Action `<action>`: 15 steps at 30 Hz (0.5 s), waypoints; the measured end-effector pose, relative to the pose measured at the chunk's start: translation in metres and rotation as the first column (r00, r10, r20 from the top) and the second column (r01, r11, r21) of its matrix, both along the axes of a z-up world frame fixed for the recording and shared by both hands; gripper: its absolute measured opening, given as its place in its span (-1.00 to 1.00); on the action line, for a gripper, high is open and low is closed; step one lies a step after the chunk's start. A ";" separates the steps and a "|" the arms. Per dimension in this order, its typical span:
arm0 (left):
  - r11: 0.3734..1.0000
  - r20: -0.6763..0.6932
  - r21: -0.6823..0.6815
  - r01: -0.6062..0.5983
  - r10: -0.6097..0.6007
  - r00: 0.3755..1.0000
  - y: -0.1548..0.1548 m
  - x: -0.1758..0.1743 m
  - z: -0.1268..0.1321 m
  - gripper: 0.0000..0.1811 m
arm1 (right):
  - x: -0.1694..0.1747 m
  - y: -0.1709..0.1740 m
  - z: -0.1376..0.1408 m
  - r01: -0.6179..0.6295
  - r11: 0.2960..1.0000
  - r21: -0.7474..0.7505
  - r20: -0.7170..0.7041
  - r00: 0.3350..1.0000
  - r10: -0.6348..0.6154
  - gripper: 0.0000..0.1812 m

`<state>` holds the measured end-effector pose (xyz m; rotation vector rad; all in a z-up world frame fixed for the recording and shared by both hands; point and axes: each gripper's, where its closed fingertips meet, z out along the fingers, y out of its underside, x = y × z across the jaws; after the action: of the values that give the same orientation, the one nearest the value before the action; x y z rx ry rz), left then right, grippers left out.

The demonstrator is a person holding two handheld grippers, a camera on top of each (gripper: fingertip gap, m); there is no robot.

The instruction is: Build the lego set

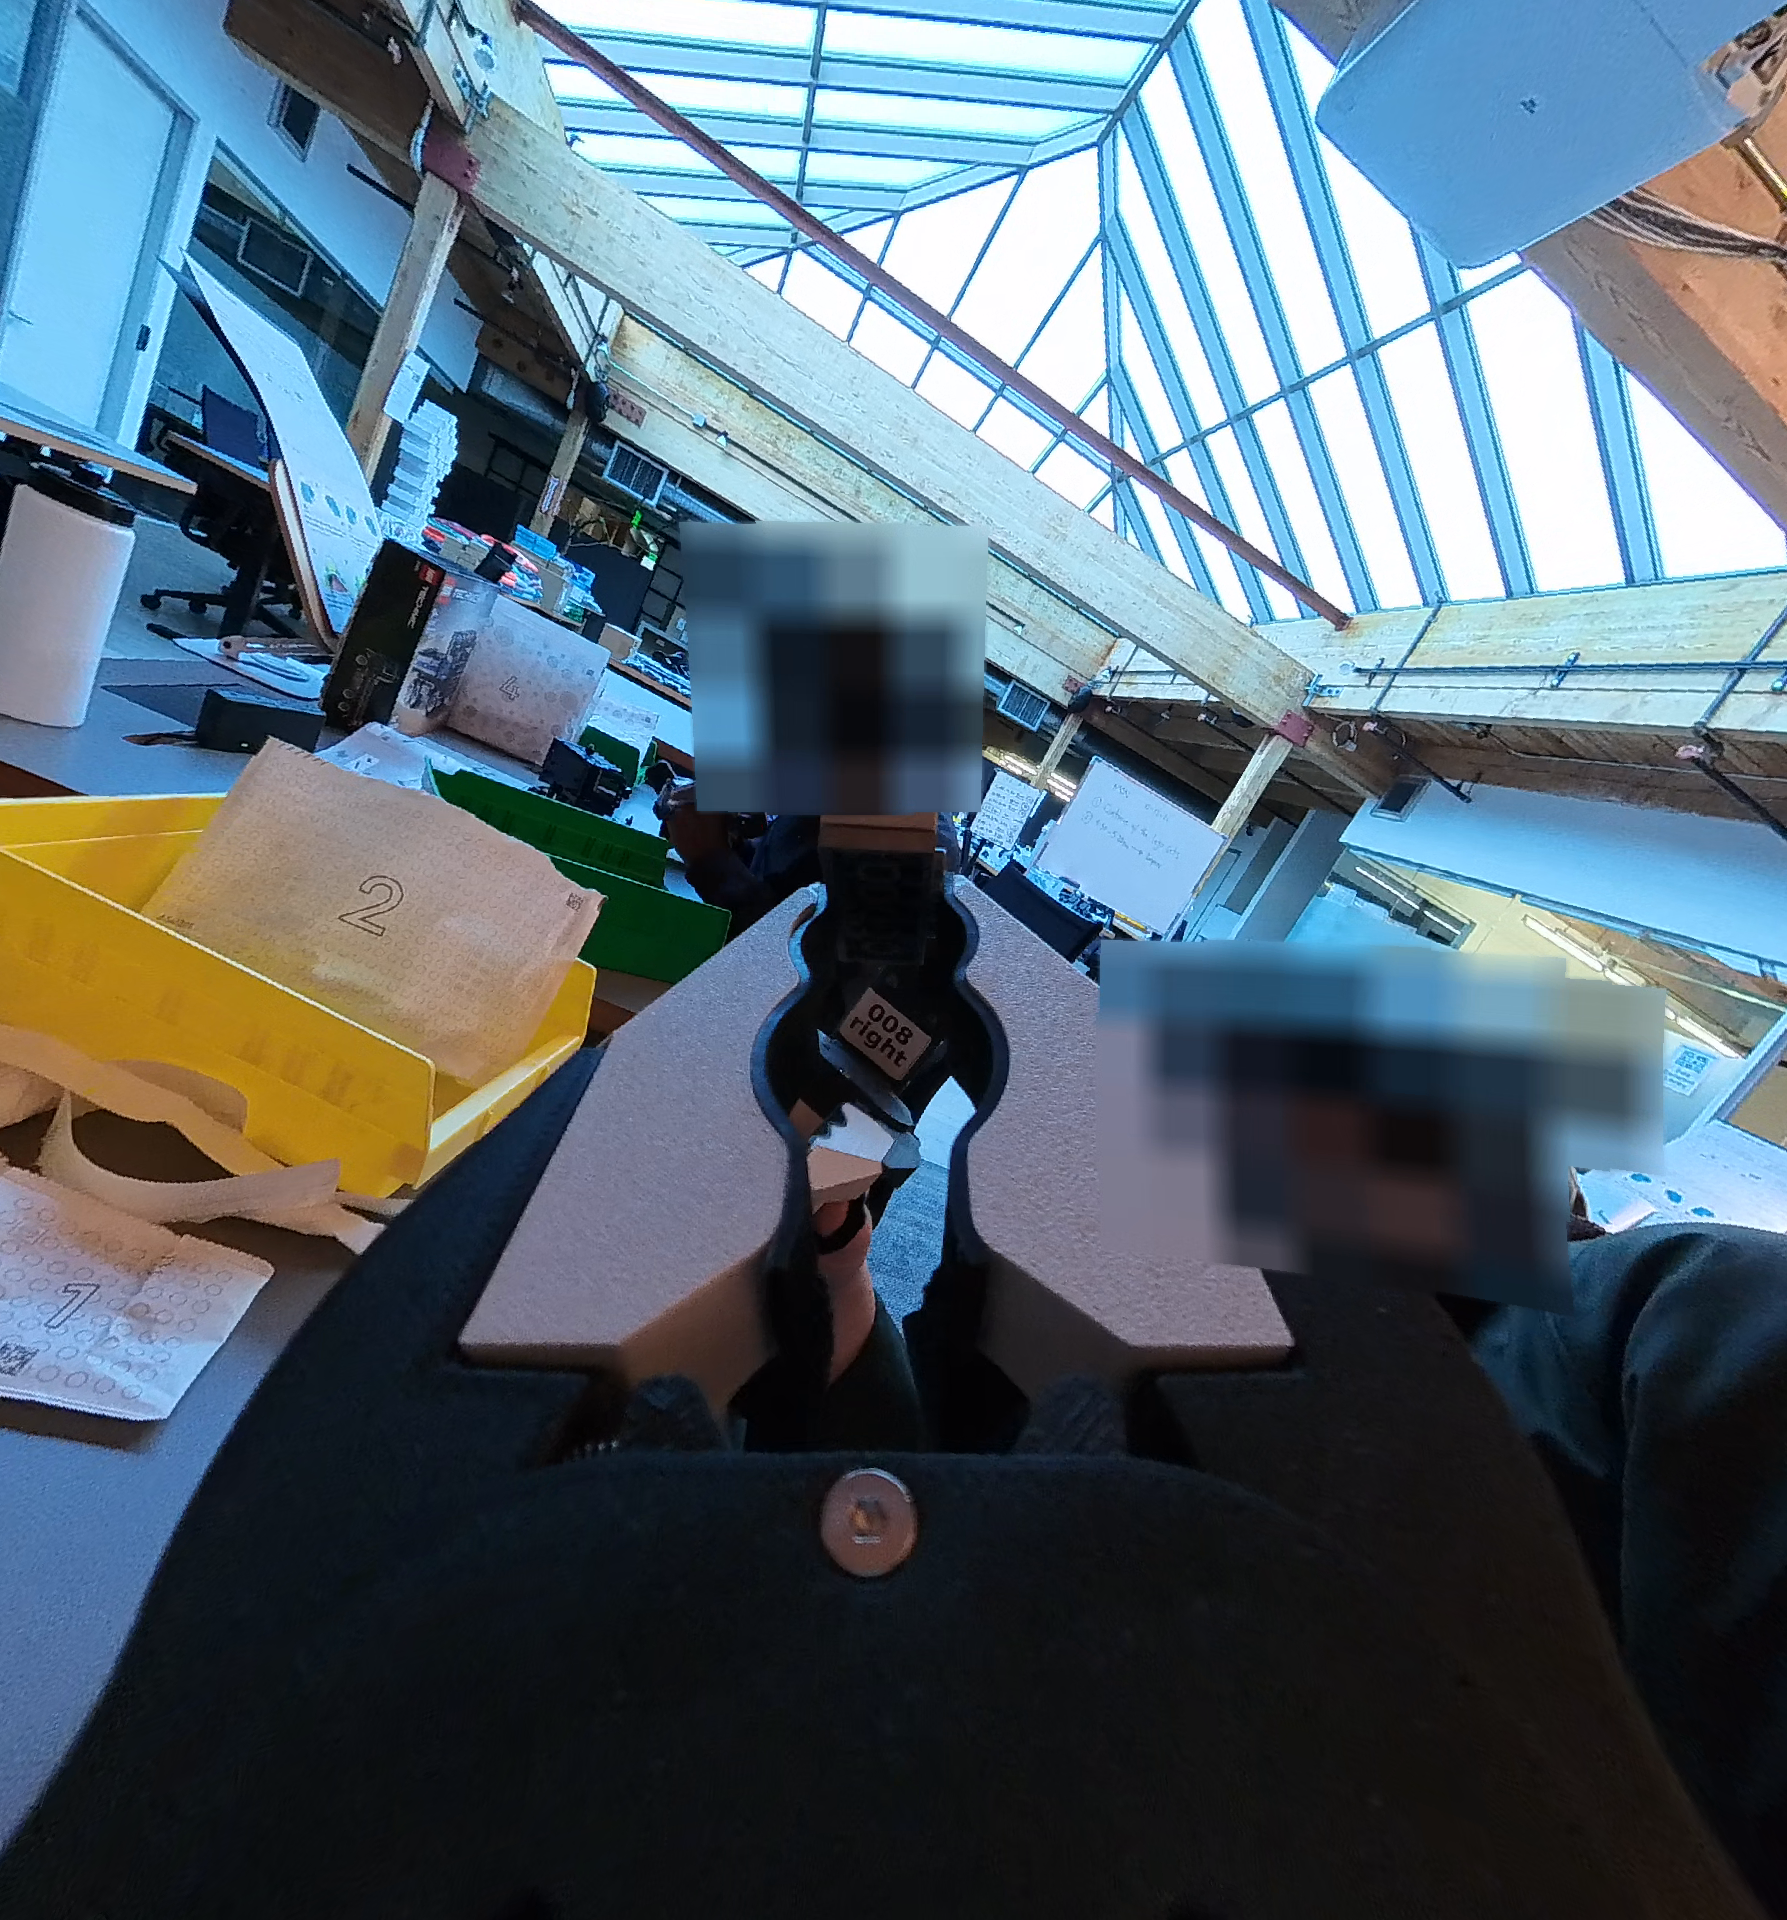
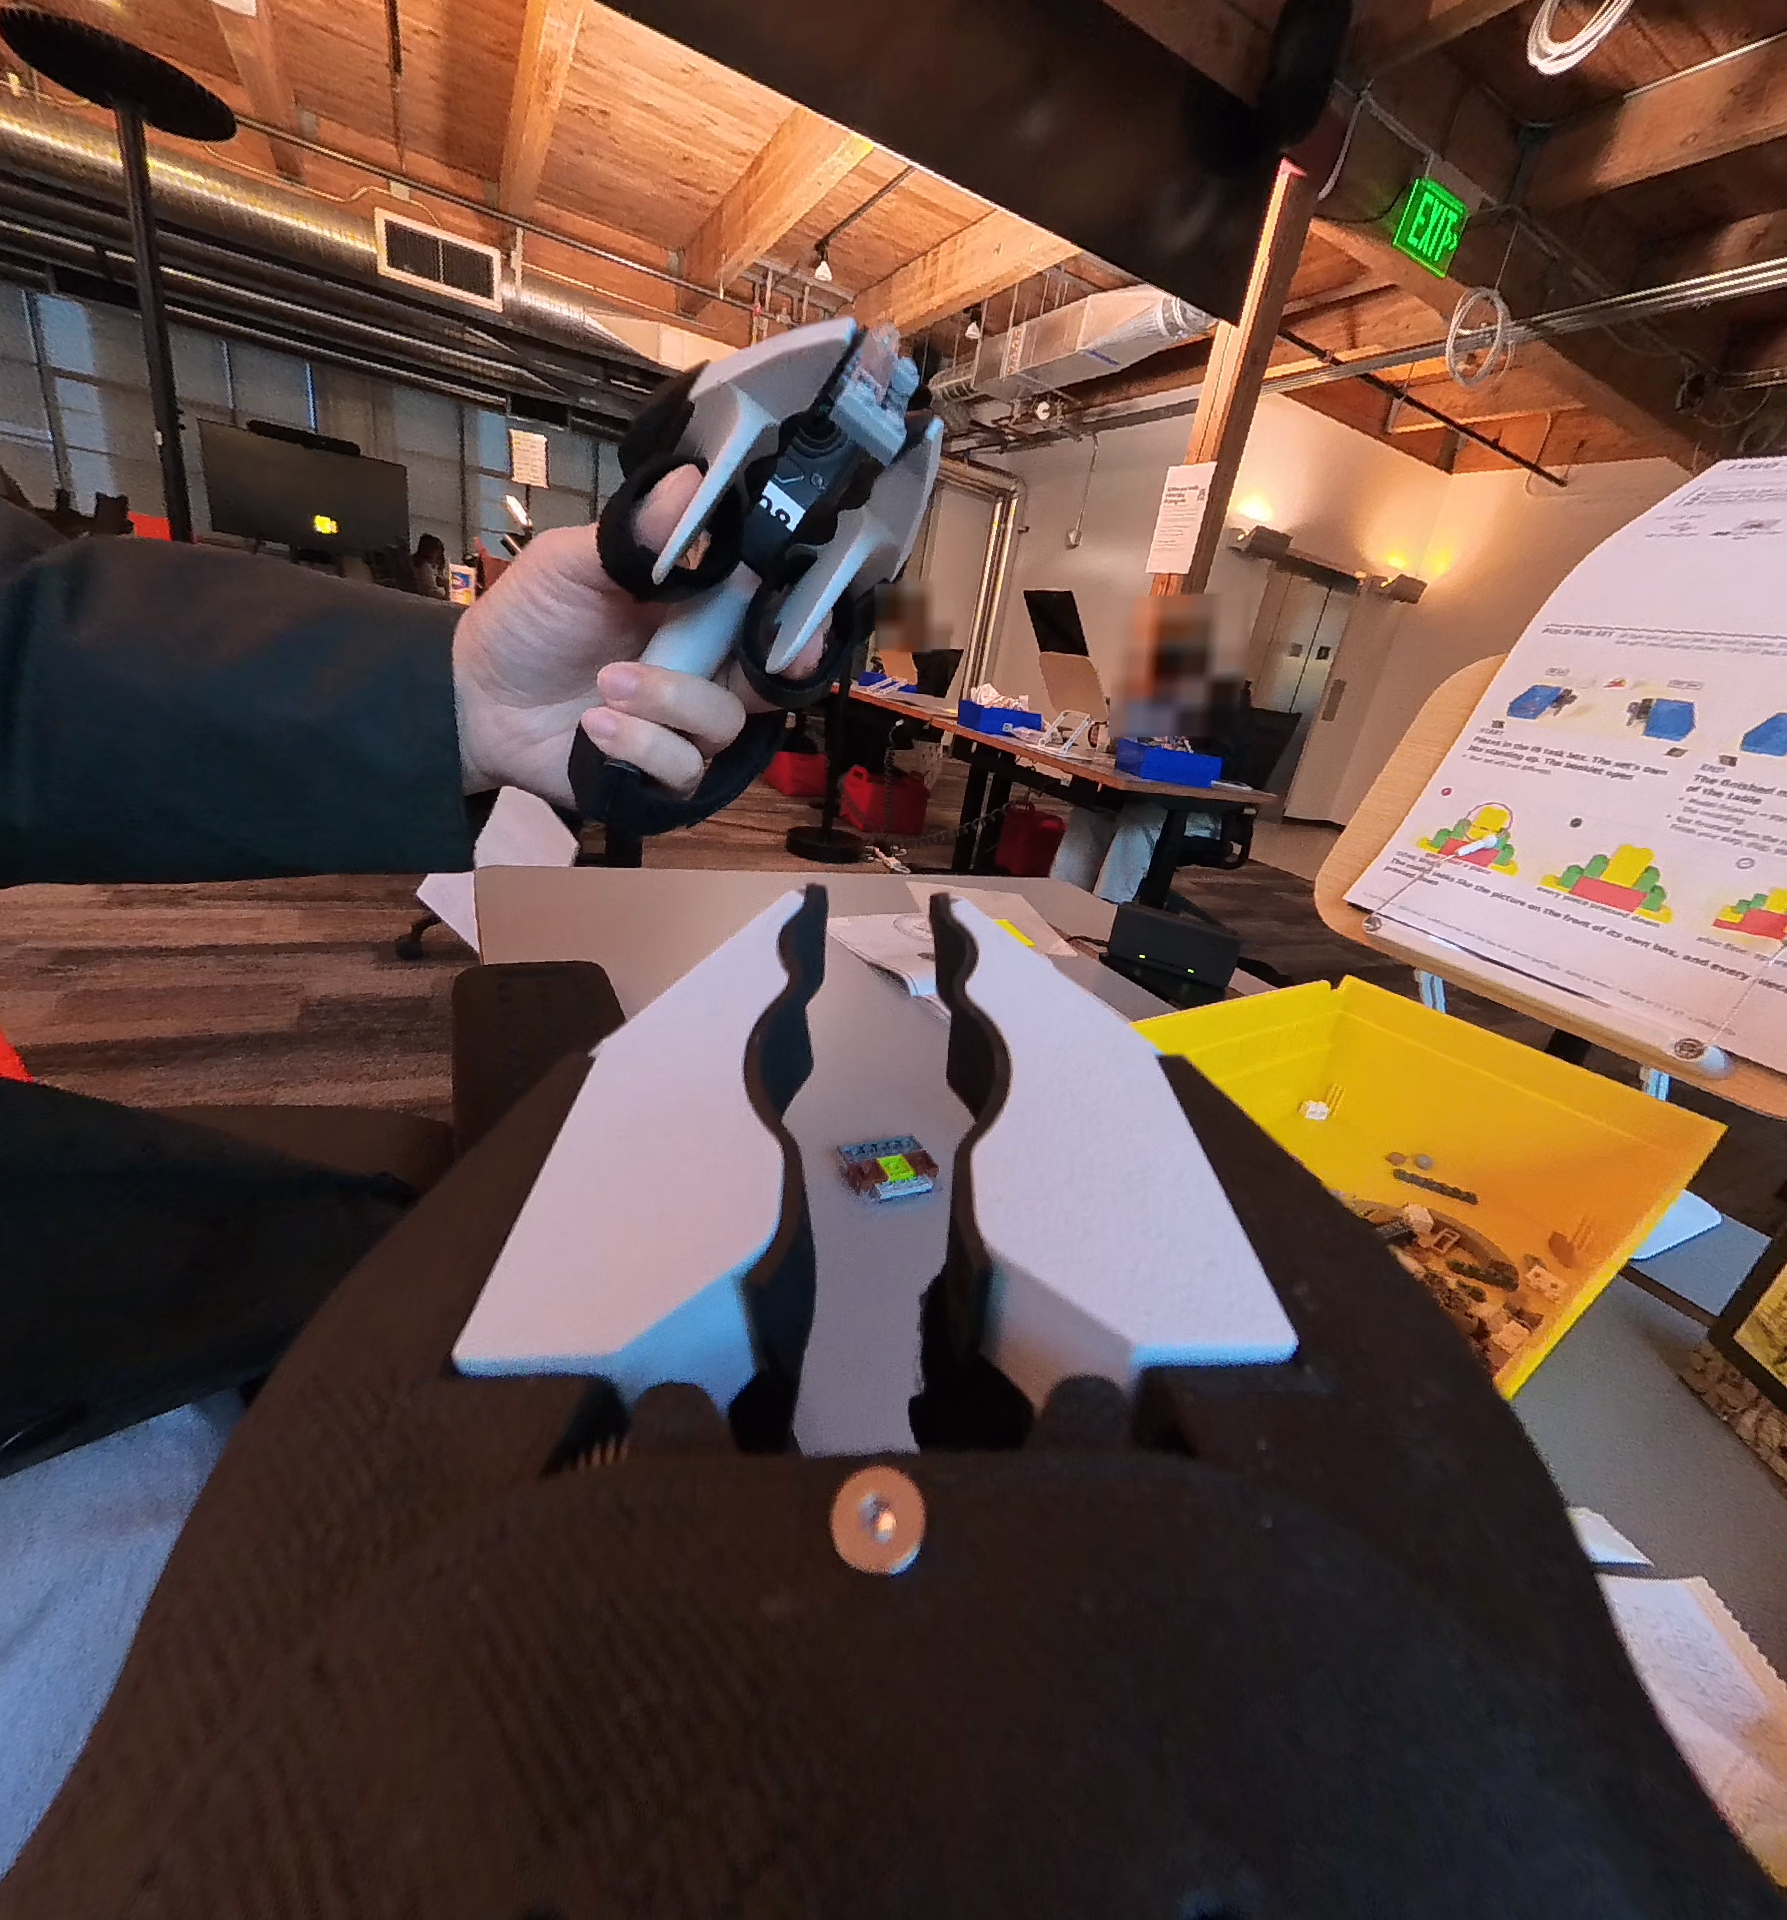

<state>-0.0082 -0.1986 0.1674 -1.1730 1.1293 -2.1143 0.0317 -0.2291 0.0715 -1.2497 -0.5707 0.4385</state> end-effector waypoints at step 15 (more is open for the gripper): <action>0.999 0.039 -0.010 0.043 -0.043 0.998 -0.007 -0.006 -0.001 -0.79 | 0.010 0.012 -0.011 0.040 0.999 -0.030 -0.016 0.999 -0.041 -0.78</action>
<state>-0.0139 -0.2056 0.1662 -1.1167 1.1365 -2.1687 0.0416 -0.2171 0.0609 -1.2831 -0.5254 0.4246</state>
